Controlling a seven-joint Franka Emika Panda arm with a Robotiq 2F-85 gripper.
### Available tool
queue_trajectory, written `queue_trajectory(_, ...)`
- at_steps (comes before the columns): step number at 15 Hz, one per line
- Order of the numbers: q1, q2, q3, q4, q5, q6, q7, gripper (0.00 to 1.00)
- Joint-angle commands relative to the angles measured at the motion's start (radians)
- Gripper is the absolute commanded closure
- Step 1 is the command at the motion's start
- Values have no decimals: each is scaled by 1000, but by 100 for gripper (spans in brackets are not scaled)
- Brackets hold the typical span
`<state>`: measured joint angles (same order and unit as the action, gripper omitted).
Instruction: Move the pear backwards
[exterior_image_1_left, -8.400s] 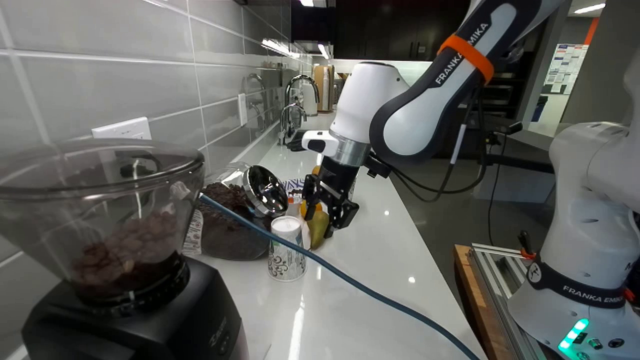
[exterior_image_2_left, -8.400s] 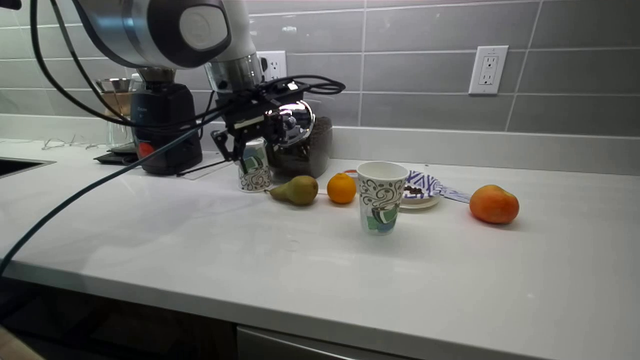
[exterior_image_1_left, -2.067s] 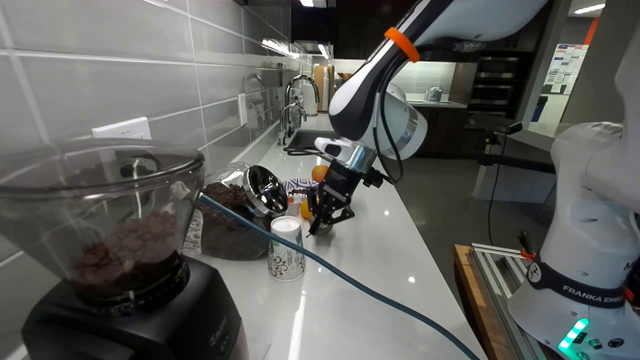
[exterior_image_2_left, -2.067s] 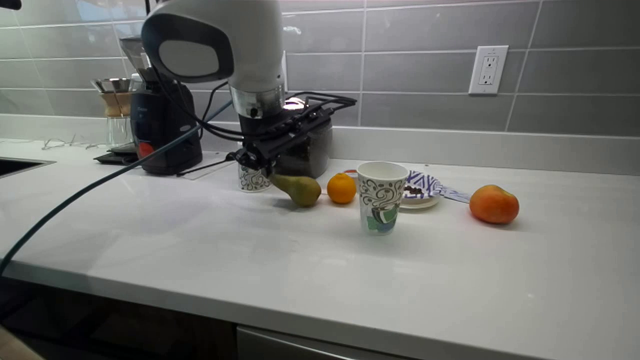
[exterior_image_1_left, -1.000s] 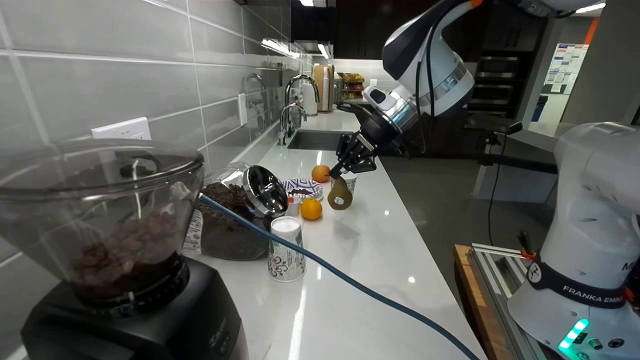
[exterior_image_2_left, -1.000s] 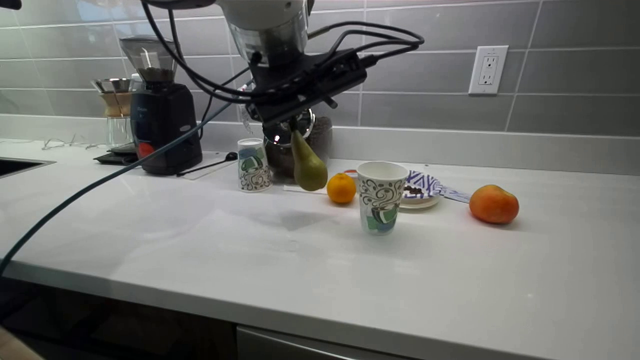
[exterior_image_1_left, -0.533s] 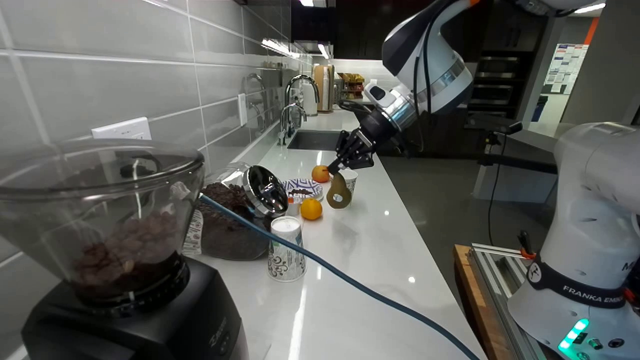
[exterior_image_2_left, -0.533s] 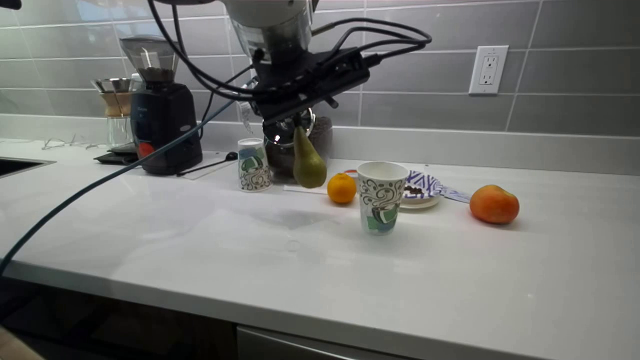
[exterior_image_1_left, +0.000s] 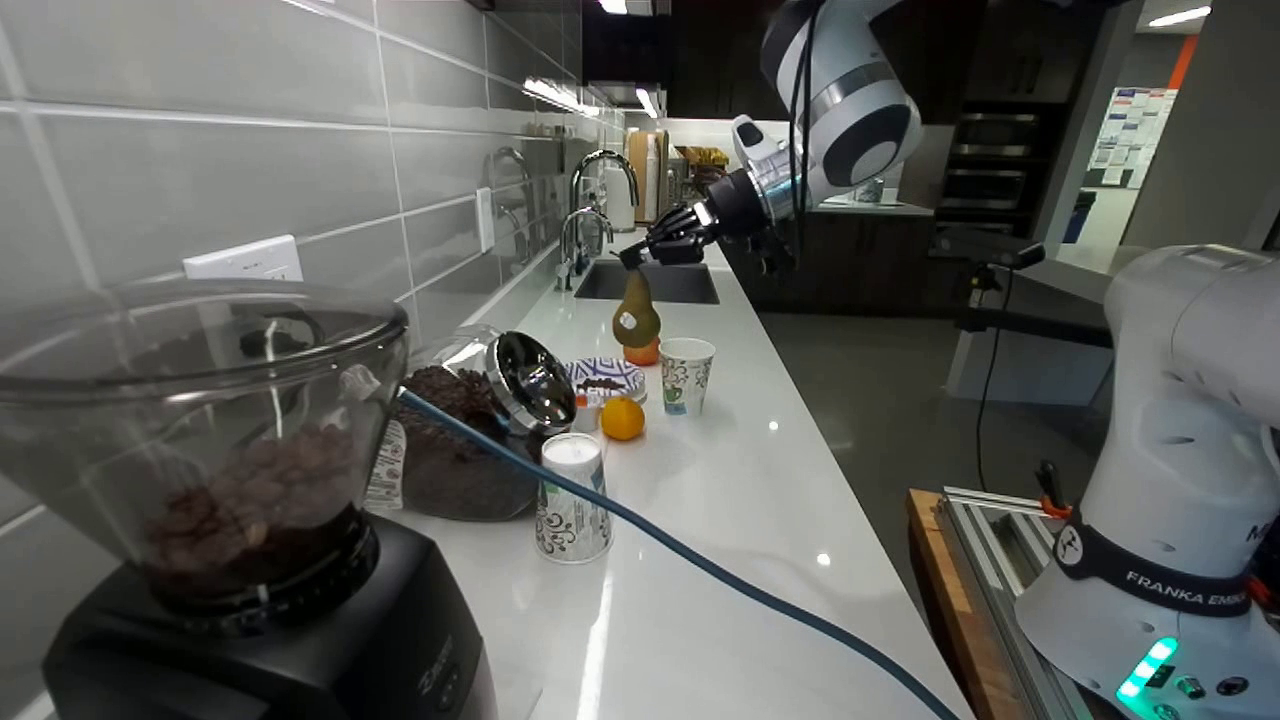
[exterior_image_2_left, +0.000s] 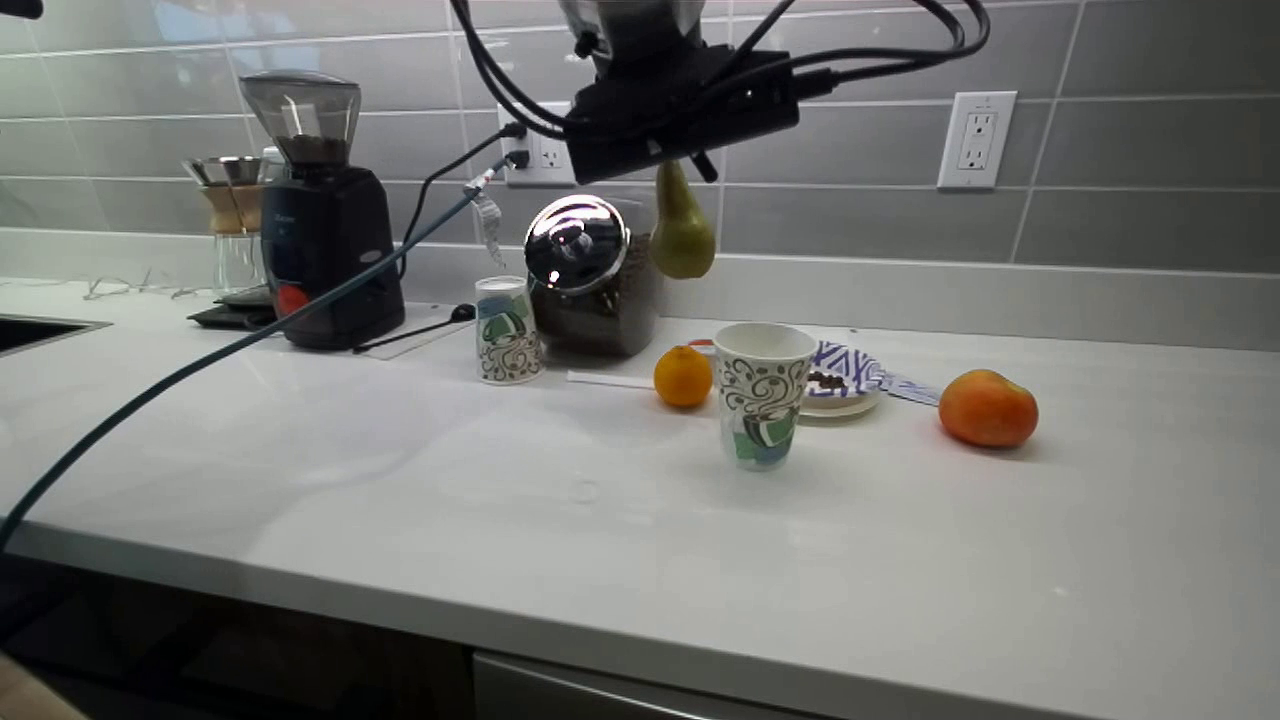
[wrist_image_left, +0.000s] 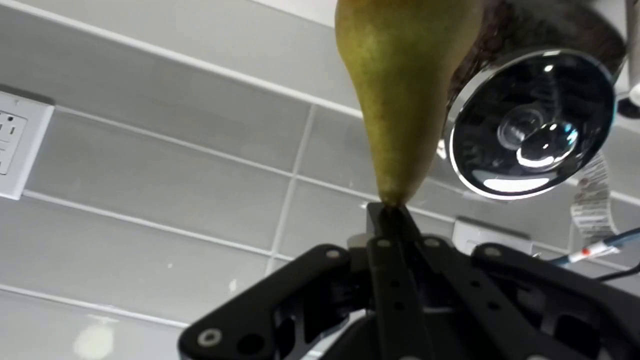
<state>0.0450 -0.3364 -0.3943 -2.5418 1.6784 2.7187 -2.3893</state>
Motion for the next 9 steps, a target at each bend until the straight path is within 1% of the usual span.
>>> queue_trajectory(1, 18, 132, -56, 110, 241, -145, -99, 99)
queue_trajectory(3, 19, 228, -76, 160, 324, -242, -74, 99)
queue_trajectory(4, -103, 287, 32, 186, 370, -296, -62, 99)
queue_trajectory(6, -132, 379, 63, 242, 417, -344, -31, 99)
queue_trajectory(7, -143, 417, 82, 255, 350, -395, 52, 99)
queue_trajectory(8, -162, 311, 94, 176, 354, -334, -23, 96)
queue_trajectory(9, -166, 356, 102, 199, 353, -361, 2, 96)
